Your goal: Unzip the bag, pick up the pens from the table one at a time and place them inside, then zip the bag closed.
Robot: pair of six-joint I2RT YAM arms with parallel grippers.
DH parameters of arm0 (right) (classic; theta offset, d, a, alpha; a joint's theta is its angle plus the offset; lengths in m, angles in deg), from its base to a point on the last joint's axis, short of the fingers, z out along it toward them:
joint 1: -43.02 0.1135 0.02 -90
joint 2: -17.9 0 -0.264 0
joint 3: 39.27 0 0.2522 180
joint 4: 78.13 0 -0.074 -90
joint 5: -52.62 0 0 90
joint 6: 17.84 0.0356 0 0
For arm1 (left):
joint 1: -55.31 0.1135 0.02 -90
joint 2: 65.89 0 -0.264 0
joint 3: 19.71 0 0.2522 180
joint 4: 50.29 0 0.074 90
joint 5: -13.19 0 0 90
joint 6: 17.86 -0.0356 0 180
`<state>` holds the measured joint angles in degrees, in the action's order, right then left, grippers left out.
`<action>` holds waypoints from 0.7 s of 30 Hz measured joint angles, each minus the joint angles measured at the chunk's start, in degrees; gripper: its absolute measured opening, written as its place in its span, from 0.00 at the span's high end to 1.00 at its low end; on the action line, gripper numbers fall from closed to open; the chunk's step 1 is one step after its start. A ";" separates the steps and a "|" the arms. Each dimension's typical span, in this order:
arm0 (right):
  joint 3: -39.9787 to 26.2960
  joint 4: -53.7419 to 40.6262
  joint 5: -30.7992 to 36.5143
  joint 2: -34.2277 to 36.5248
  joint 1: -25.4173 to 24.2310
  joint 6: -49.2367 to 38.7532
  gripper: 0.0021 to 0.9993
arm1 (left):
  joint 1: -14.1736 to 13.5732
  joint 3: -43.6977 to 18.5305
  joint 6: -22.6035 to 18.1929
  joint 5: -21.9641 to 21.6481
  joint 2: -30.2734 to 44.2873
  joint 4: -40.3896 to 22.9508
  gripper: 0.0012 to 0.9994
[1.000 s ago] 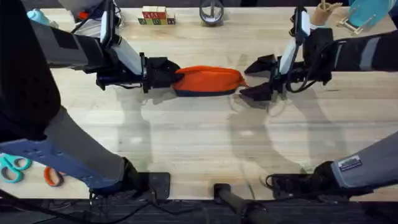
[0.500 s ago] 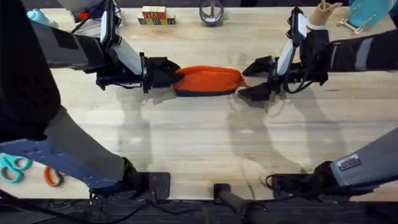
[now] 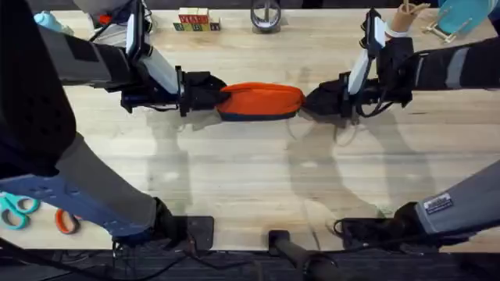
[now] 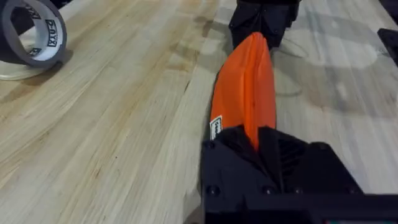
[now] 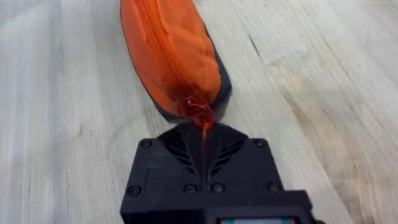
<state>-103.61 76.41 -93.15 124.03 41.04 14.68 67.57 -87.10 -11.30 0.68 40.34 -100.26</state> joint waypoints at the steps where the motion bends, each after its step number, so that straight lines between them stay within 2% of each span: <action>1: 0.00 0.03 0.00 0.00 0.00 -0.02 0.97 | 0.00 0.00 0.00 0.00 0.00 0.01 0.96; 16: 0.00 -0.01 0.00 -0.22 -0.39 0.03 0.97 | 0.00 0.00 0.00 -0.28 0.00 -0.01 0.96; 21: 0.00 -0.07 0.07 -3.60 -1.01 0.48 0.97 | 0.00 0.00 0.00 -0.33 0.00 -0.01 0.96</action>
<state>-103.61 76.34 -93.09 120.43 40.03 15.16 67.57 -87.10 -11.30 0.36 40.34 -100.27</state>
